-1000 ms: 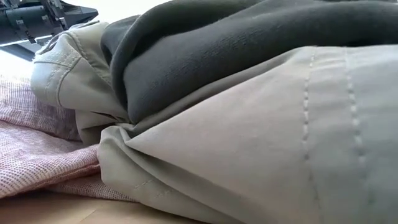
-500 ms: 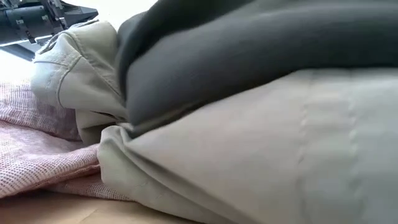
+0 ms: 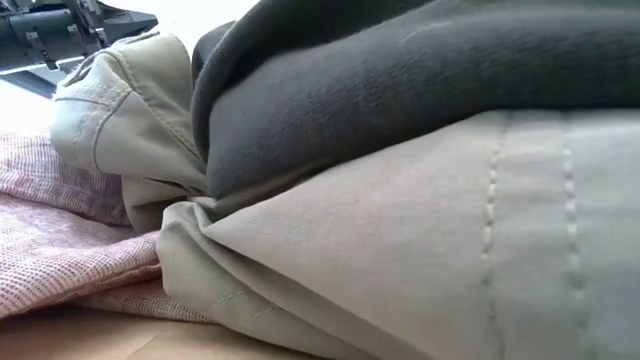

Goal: Sort clothes
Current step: Put the black jacket into the white bin

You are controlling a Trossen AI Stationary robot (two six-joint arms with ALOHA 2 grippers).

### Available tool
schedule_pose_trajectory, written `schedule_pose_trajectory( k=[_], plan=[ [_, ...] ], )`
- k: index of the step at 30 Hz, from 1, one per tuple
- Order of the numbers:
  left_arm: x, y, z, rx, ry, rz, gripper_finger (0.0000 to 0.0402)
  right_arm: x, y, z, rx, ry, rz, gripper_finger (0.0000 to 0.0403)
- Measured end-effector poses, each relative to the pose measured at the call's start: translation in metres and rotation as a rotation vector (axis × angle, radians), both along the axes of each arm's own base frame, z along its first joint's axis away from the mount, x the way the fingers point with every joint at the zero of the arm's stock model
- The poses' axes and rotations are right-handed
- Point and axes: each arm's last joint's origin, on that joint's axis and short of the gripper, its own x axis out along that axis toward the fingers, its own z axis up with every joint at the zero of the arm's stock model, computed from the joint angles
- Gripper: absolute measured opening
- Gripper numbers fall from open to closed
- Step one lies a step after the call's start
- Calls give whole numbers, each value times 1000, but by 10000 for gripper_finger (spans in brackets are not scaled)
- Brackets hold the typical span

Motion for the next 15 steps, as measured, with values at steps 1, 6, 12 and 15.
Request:
schedule_pose_trajectory(
  k=[1,6,12,15],
  plan=[
    [0,0,0,0,0,0,1,4,1,1,-2,-11,6,206],
    [0,0,0,0,0,0,1,19,4,-22,-60,29,-31,292],
    [0,0,0,0,0,0,1,33,9,-78,-68,157,-35,294],
    [0,0,0,0,0,0,1,38,11,-98,-69,182,-65,226]
  ],
)
